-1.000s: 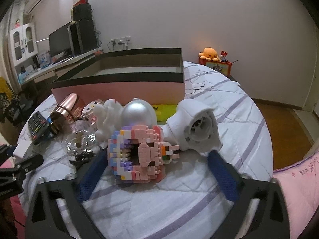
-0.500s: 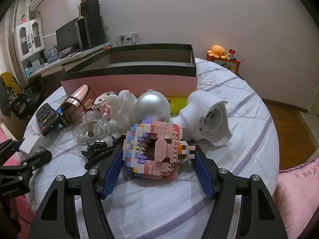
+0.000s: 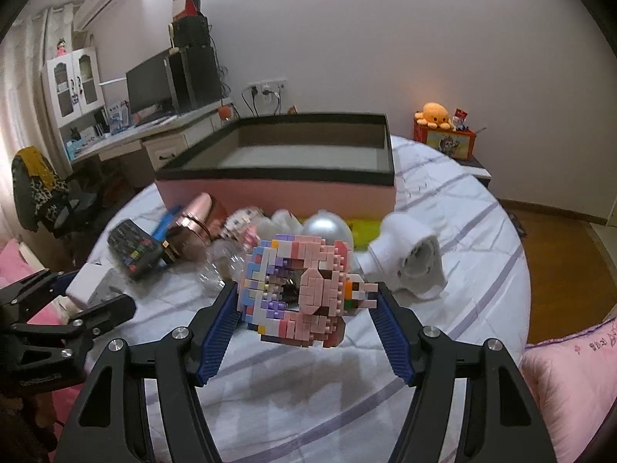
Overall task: Organize rigid objects
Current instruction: 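Lift the charger with the left tool while the right tool lifts the block figure over the box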
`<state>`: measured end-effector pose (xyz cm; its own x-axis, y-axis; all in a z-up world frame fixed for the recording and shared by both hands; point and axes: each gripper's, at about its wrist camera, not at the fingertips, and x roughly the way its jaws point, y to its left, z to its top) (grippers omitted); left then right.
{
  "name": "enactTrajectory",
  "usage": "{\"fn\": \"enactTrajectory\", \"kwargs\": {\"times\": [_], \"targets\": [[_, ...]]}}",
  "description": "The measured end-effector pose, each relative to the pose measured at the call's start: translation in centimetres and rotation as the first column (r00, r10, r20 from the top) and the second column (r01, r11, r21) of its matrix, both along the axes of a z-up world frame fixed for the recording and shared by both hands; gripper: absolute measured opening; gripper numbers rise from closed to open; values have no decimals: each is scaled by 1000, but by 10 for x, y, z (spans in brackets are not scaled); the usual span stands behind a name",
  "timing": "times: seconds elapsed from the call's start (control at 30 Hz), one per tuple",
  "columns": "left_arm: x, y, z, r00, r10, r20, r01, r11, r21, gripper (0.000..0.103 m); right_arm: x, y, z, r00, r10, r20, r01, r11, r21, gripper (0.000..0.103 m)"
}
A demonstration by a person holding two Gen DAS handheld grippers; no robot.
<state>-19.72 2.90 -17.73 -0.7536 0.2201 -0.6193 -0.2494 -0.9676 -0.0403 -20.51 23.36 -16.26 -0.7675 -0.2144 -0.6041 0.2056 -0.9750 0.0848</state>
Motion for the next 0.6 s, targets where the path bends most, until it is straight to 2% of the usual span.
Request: {"fn": "enactTrajectory", "kwargs": {"times": [0.17,0.4,0.6], "targets": [[-5,2,32,996,18,-82,-17,1000,9,71,1,1,28,997,2,-80,-3,1000,-6,69],[-23,4,81,973,77,-219,-69,997,40,71,-10,-1,67,978,-7,-208,6,1000,-4,69],[-53,8,107,958,98,-269,-88,995,52,71,-30,-4,86,966,-4,-259,6,1000,10,69]]}}
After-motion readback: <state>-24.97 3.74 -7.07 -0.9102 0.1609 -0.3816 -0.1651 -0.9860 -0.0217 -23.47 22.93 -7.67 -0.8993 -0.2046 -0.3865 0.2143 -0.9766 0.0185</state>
